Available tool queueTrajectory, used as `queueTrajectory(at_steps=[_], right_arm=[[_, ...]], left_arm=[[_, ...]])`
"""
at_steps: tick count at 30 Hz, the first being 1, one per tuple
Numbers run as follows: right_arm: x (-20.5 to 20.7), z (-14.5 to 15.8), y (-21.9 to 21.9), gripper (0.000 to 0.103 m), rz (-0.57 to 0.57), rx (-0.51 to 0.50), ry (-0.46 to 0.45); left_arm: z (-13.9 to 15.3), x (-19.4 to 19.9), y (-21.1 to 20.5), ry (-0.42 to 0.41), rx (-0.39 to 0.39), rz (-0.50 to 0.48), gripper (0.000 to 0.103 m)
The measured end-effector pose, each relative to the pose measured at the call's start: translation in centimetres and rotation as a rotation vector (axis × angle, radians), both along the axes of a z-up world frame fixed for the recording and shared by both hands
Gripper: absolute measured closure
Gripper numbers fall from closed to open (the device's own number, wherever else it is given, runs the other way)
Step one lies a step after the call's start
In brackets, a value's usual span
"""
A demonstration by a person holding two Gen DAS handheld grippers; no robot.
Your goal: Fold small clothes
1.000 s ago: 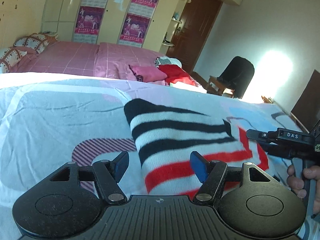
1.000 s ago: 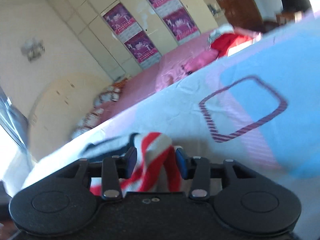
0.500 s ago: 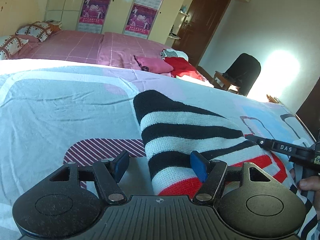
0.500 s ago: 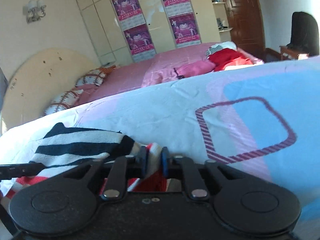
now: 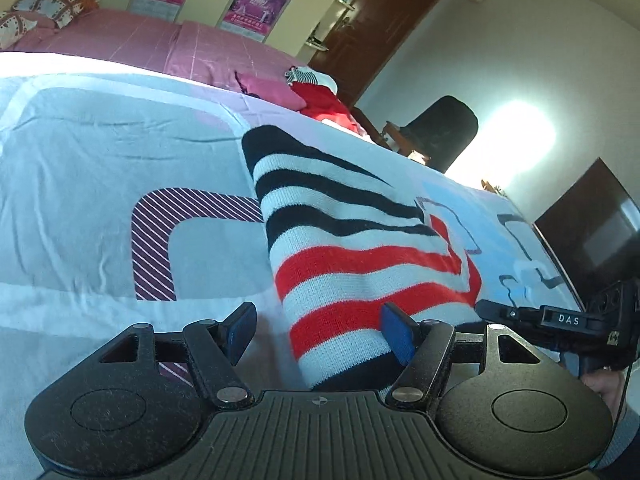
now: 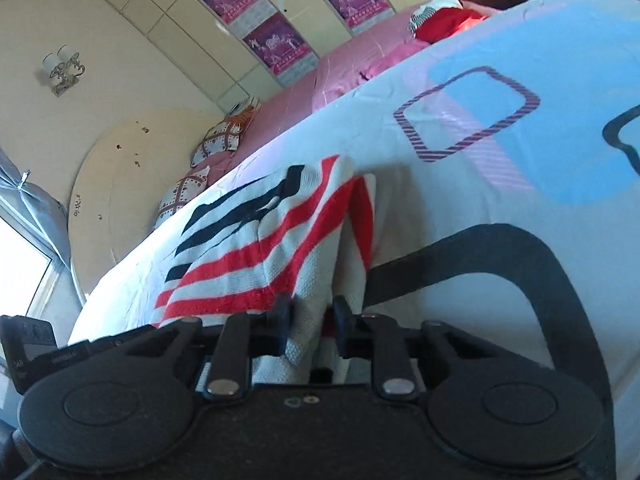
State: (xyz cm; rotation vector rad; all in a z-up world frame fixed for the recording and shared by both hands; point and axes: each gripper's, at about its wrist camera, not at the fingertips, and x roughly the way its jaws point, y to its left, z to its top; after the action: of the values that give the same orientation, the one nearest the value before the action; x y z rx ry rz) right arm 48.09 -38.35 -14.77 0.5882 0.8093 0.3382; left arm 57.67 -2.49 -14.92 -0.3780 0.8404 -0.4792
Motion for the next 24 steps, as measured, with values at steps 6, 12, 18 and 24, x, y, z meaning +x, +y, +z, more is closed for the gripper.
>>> queueTrajectory(at_steps=[6,12,18,24], right_arm=[[-1.0,0.2,-3.7,0.020,-0.035,0.163,0.030],[1.4,-2.7,-4.8,0.016,0.074,0.282,0.145],[4.1,-2.4,-2.5,0.024,0.196,0.234,0.144],[5.7,-2.3,0.5,0.028,0.227,0.204,0.083]], left_arm=[[-0.6,1.2,1.7,0.099,-0.106,-0.082,0.036],[-3.4,2.9,2.2,0.208,-0.274,-0.120,0.036],[-4.0,3.8,0.8,0.208,-0.309,-0.139,0.036],[-3.8,4.1,-0.6,0.167,-0.294,-0.127,0.037]])
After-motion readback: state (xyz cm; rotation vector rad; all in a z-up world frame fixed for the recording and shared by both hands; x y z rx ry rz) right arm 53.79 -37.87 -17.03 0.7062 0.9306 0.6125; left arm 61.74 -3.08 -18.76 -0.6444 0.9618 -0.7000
